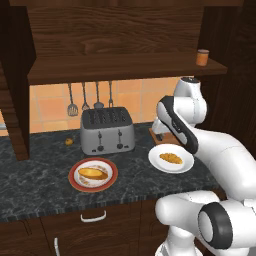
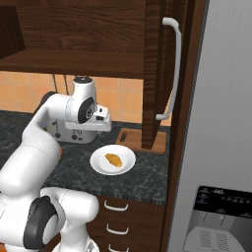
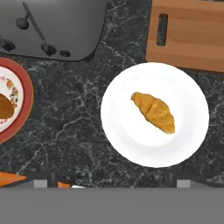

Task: From the different types of pastries on the counter, select a croissant and place it on the cutting board. Then retrieve a jar of jam from the cabinet and place it alongside the croissant on the cutting board.

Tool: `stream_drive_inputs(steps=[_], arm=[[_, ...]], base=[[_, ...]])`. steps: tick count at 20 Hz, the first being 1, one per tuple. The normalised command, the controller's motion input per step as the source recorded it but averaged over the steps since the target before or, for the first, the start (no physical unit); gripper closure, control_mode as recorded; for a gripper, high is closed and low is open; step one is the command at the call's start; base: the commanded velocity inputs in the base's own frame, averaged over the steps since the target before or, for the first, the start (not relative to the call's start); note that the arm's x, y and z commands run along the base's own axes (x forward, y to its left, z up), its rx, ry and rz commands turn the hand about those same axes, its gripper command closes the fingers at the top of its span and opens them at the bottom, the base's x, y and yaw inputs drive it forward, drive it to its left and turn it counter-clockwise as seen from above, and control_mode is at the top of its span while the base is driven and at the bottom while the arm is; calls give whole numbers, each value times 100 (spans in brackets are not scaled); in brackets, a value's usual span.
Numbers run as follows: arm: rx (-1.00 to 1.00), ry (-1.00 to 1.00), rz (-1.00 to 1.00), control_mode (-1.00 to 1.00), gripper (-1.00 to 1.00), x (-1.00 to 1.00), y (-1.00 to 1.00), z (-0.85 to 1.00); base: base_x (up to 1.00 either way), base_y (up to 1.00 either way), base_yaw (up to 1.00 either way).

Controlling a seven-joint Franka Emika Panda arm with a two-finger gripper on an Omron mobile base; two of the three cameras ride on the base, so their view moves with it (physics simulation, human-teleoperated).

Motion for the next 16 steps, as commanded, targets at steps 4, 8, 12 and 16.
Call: stream_drive_inputs(steps=[4,8,12,16], arm=[[0,0,9,-100,-100,7,-36,-23],[0,0,4,-100,-100,21,-33,-14],[0,0,2,-100,-100,21,-14,-19],[2,0,5,-100,-100,10,0,-51]], base=[[0,0,0],[0,0,0],[0,0,0],[0,0,0]])
